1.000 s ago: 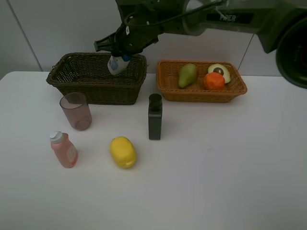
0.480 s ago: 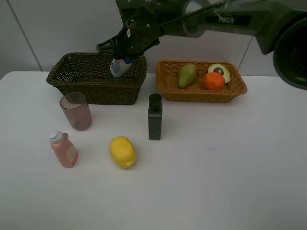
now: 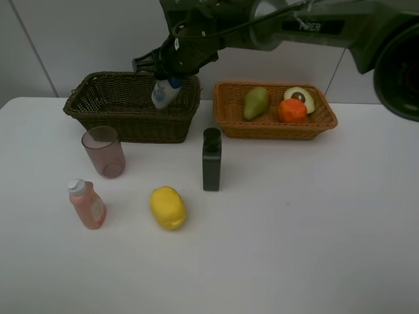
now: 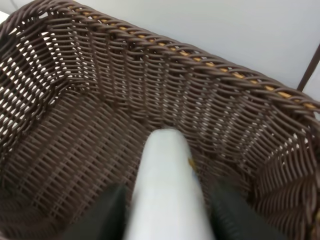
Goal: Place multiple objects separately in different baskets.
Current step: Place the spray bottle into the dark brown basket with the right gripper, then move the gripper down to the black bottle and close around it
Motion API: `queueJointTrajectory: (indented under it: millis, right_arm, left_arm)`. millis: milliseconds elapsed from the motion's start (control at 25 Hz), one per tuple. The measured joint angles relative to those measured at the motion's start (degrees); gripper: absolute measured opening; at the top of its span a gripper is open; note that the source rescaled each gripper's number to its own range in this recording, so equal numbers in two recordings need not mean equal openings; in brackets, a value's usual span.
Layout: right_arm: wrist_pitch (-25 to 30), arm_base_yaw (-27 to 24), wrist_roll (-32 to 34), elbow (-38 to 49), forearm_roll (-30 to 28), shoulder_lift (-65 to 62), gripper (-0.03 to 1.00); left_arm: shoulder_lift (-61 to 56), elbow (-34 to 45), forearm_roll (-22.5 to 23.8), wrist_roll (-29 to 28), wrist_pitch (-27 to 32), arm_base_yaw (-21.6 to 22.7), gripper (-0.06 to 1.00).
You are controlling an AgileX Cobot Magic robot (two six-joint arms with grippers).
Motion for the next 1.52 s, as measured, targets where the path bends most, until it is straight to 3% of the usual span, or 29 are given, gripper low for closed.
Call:
queueJointTrajectory:
  millis: [80,120,240,920,1240,1520]
  right_arm:
    - [-0.05,-0.32,0.0,0.0,-0.93,-0.23,0.73]
    - [-0.05,-0.33,0.0,0.0,-1.32,-0.28,0.84]
    - [-0.05,-0.45,0.0,0.0,-1.39,-0.31,0.96]
    - [1.87,-0.45,0.0,0.0,-1.29,-0.95,1.0]
    - [7.05,-0.29,0.0,0.0,-1.35,-6.2,1.0]
    - [15.64,-0.29,0.0,0.0,-1.35,-10.73,1.0]
  left_arm:
    - [0.0,0.0,0.0,0.0,0.0,0.0,1.0]
    - [0.0,0.0,0.0,0.0,0.0,0.0,1.0]
    - [0.0,0.0,0.0,0.0,0.0,0.0,1.0]
    - [0.0,0.0,0.0,0.0,0.0,0.0,1.0]
    - [0.0,0.0,0.0,0.0,0.0,0.0,1.0]
    - [0.0,0.0,0.0,0.0,0.0,0.0,1.0]
